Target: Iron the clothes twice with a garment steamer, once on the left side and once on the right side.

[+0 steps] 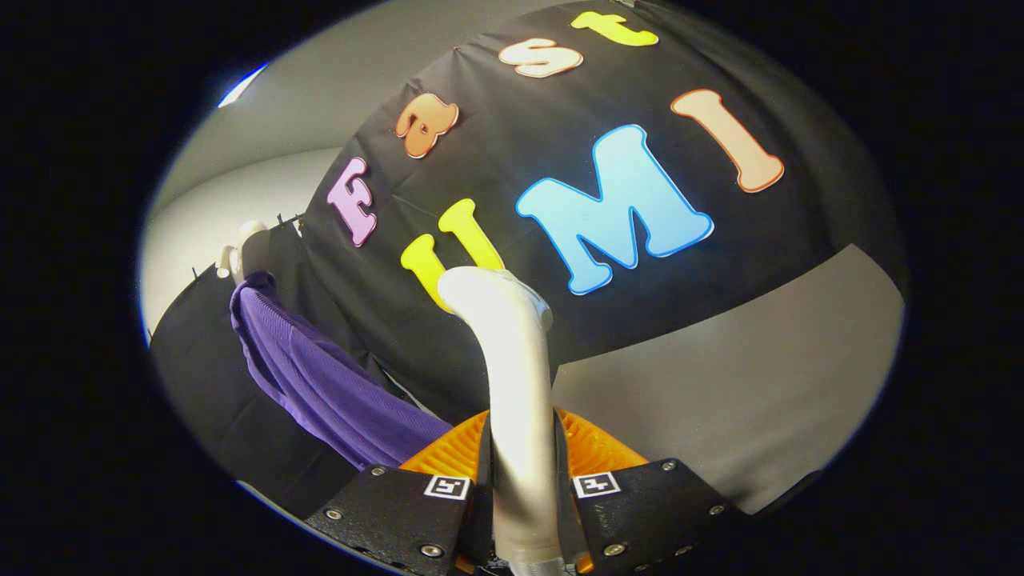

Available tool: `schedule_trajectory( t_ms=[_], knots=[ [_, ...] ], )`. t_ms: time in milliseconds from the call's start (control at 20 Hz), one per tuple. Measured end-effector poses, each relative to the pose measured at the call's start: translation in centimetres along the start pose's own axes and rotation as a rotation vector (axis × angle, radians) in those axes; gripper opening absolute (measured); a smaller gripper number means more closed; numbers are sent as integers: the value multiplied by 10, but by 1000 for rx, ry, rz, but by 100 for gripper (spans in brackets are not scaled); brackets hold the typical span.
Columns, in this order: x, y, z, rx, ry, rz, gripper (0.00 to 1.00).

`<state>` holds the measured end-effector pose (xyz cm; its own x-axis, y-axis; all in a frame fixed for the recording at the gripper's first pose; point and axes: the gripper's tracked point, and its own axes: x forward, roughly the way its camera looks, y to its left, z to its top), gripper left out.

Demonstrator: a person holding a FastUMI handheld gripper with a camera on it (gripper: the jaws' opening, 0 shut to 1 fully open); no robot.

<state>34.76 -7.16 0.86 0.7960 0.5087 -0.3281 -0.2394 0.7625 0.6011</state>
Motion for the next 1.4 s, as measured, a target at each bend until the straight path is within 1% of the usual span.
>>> schedule_trajectory(
  t_ms=[150, 300, 400, 800, 1050, 1250, 1400],
  knots=[
    [-24, 25, -13, -19, -51, -17, 33],
    [-45, 52, -16, -83, -139, -46, 33],
    [-55, 74, -27, -80, -169, -37, 32],
    [-76, 125, -95, -148, -207, -89, 33],
    [-93, 154, -134, -217, -242, -106, 33],
    [-107, 179, -155, -277, -285, -115, 33],
    [-116, 199, -160, -310, -317, -120, 32]
  ],
)
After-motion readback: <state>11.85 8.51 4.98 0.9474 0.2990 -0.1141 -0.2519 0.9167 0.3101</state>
